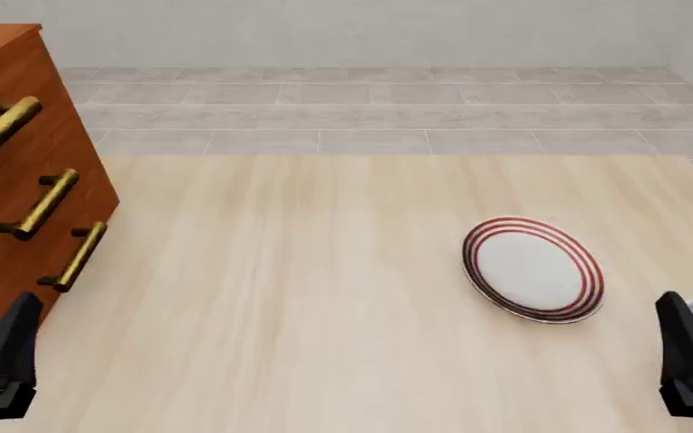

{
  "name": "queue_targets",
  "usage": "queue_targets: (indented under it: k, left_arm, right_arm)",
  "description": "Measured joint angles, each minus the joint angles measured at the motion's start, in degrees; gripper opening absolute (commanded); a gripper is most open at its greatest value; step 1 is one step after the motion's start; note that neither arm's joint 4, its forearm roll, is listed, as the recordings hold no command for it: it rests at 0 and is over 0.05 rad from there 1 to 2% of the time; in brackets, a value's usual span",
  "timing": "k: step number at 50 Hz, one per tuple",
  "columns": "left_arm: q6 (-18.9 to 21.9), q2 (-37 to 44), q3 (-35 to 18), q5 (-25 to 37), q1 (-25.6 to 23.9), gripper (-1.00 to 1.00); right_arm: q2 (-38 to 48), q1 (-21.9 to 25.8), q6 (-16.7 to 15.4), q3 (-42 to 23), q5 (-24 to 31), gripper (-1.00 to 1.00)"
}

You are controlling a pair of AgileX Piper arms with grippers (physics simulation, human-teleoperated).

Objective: Put the bowl on top of the cabinet.

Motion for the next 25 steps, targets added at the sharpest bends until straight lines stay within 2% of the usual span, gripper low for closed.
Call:
queue_targets:
  k: [13, 25]
  left_arm:
    - [0.14, 0.37, -0.07, -0.07, -0.20, 1.00]
    - [0.29, 0.66, -0.04, -0.11, -0.49, 1.00]
  right_arm:
    - [1.08, 1.38, 0.91, -0.21, -0.59, 1.00]
    - [1.82, 2.45, 0.28, -2.82, 0.78, 1.00]
